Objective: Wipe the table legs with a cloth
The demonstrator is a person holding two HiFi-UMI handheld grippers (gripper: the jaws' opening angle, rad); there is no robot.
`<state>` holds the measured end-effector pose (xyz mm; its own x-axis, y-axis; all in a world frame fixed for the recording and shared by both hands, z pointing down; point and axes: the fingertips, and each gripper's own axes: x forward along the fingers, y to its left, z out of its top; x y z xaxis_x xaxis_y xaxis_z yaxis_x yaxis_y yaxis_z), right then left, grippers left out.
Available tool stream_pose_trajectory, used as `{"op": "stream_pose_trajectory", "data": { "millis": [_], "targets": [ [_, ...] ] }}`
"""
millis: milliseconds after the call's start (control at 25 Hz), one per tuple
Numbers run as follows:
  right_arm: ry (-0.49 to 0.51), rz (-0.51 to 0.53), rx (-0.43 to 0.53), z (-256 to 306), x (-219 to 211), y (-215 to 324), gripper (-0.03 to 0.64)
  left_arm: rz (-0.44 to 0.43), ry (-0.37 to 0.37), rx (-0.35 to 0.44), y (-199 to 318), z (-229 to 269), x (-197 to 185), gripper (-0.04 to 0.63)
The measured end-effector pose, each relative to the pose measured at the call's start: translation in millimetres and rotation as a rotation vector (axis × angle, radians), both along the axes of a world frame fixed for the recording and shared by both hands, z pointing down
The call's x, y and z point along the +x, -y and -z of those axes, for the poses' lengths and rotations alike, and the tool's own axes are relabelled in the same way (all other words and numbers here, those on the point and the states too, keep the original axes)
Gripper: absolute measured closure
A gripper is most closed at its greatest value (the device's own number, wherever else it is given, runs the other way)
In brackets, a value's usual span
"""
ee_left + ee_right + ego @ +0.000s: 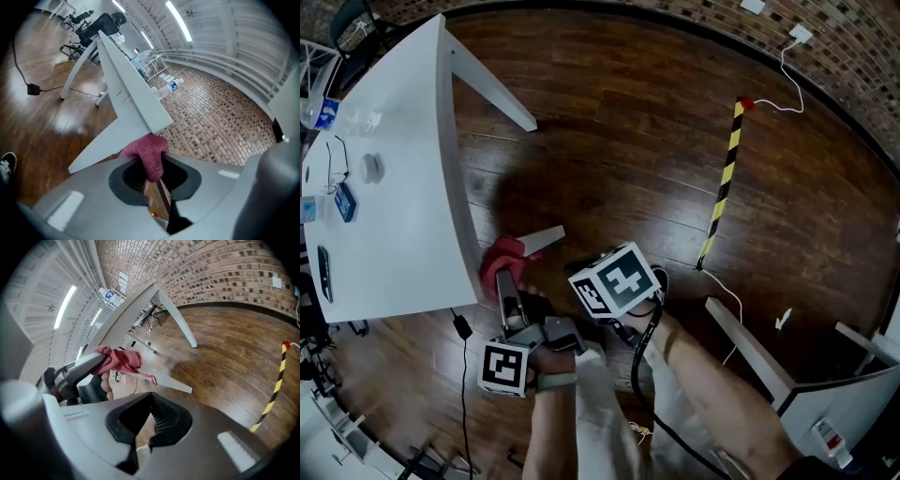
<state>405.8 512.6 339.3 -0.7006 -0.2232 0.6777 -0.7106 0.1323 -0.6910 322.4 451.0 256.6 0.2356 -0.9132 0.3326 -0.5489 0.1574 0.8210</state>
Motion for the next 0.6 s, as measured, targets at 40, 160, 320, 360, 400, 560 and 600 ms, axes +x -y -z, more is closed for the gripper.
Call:
{"op": "stream_pose_trajectory", "data": {
  "millis": [40,160,320,360,400,560,600],
  "targets": [
    [-0.015,-0.009,-0.007,-2,-2,-3,0.624,-0.025,-0.009,0.007,-1,0,0,0.543],
    [-0.039,-0.056,-0.012,-3,-11,-15,0.624,-0.101,-0.051,0.041,-4,3,3,0.543],
    [-0.043,-0.143,-0.009,-1,-34,-32,0.624,-0.233,-0.083,0.044,-13,-1,4,0.541],
    [-0.046,-0.162,-0.008,-1,-42,-36,0.624,-0.268,-0.070,0.025,-18,-5,-2,0.543],
    [-0.048,-0.180,-0.008,-1,-51,-41,0.624,-0.304,-0.053,0.008,-23,-8,-8,0.541],
    [-0.047,-0.260,-0.011,-3,-80,-61,0.624,-0.399,-0.036,-0.022,-38,-24,-38,0.542],
    [-0.045,-0.280,-0.014,-4,-84,-69,0.624,-0.419,-0.040,-0.033,-42,-32,-45,0.543]
  ]
}}
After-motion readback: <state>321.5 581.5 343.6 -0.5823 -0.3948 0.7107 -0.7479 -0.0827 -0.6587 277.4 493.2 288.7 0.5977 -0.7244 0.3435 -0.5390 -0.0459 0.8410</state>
